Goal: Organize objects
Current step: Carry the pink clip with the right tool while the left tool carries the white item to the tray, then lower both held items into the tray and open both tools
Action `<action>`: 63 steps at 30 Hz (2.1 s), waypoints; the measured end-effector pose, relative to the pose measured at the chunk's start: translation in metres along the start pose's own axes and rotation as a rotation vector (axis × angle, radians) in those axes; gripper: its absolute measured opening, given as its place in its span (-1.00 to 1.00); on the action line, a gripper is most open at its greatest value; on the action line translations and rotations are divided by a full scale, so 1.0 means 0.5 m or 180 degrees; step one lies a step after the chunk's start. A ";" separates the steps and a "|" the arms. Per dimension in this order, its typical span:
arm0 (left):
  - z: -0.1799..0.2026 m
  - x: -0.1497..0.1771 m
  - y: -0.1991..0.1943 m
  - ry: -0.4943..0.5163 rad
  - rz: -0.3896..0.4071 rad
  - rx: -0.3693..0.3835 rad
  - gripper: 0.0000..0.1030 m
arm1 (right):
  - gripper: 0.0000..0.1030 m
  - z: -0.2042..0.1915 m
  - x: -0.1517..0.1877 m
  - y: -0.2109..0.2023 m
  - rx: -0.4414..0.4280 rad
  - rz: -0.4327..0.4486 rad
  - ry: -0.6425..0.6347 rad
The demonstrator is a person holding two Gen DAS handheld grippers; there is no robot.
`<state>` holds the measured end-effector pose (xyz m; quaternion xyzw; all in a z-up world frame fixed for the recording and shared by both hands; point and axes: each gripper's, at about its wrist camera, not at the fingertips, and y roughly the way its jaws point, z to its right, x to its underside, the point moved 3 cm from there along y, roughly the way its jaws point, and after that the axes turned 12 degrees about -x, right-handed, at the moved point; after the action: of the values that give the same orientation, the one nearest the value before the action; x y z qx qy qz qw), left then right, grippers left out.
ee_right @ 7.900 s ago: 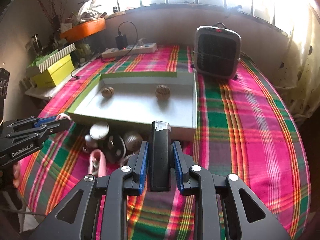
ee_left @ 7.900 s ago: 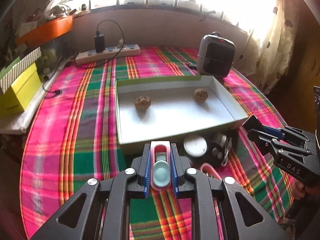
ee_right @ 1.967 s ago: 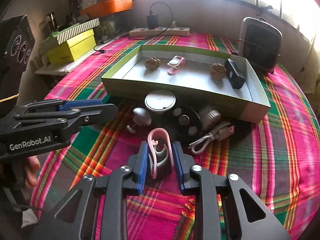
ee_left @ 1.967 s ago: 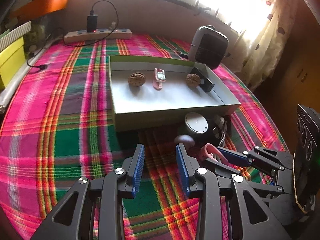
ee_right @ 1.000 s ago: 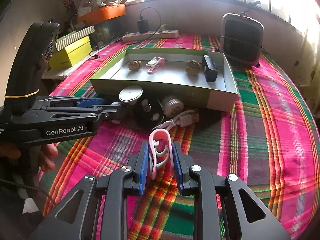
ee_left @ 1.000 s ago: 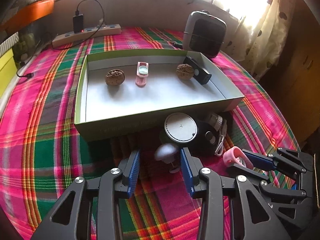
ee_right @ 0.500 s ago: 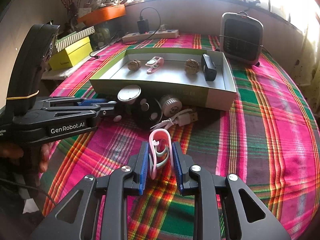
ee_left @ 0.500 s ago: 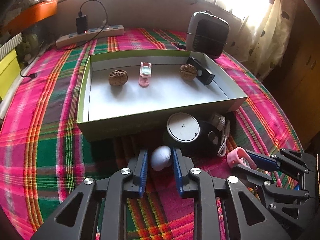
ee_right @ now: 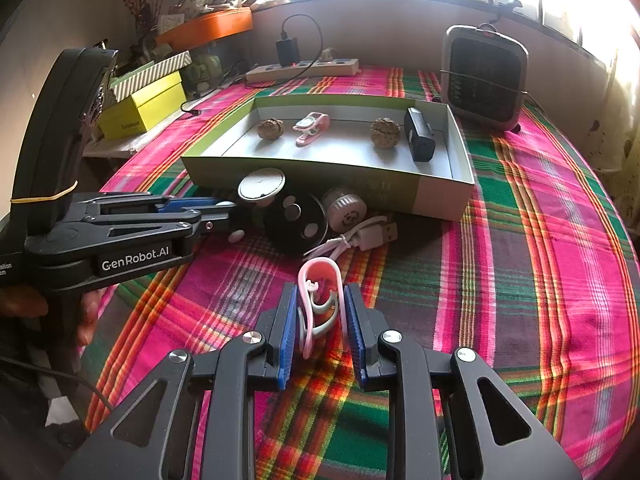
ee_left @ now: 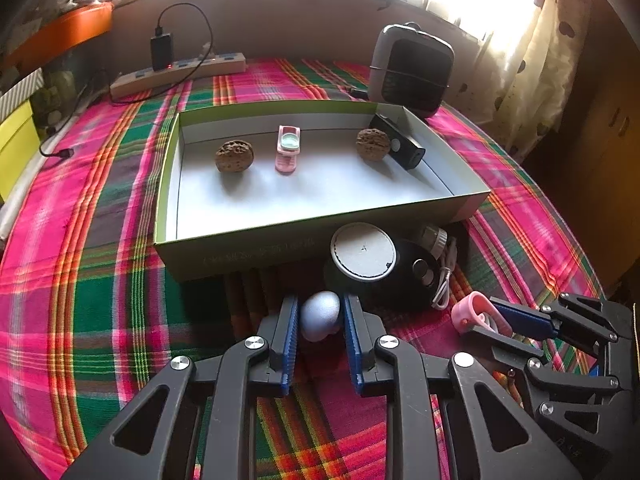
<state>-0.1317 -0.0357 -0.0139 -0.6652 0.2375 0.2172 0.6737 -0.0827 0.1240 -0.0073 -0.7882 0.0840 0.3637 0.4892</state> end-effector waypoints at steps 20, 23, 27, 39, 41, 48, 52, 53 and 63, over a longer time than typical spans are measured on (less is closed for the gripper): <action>-0.020 -0.028 -0.061 -0.0001 0.0213 0.0002 -0.63 | -0.52 -0.008 -0.064 -0.040 -0.0173 0.0197 -0.0048; -0.022 -0.037 -0.065 0.0005 0.0238 -0.0016 -0.63 | -0.52 -0.007 -0.079 -0.042 -0.0163 0.0230 -0.0052; -0.031 -0.053 -0.069 -0.0019 0.0281 -0.0045 -0.63 | -0.52 -0.003 -0.104 -0.039 -0.0149 0.0245 -0.0047; -0.063 -0.113 -0.028 -0.0146 0.0283 -0.0110 -0.63 | -0.52 0.033 -0.221 0.011 -0.0126 0.0296 -0.0014; -0.067 -0.121 -0.019 -0.0146 0.0274 -0.0111 -0.63 | -0.52 0.042 -0.234 0.023 -0.0140 0.0284 0.0026; -0.071 -0.139 0.022 -0.0153 0.0191 -0.0114 -0.63 | -0.52 0.065 -0.273 0.076 -0.0075 0.0187 0.0036; -0.074 -0.143 0.044 -0.0160 0.0138 -0.0144 -0.63 | -0.52 0.080 -0.287 0.111 -0.0108 0.0102 0.0098; -0.075 -0.144 0.049 -0.0164 0.0127 -0.0140 -0.63 | -0.52 0.084 -0.290 0.118 -0.0109 0.0089 0.0119; -0.084 -0.151 0.088 -0.0166 0.0032 -0.0181 -0.63 | -0.52 0.105 -0.311 0.187 -0.0095 -0.0088 0.0194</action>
<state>-0.2196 -0.0750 -0.0028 -0.6770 0.2170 0.2445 0.6594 -0.2662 0.0855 0.0149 -0.8073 0.0826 0.3339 0.4796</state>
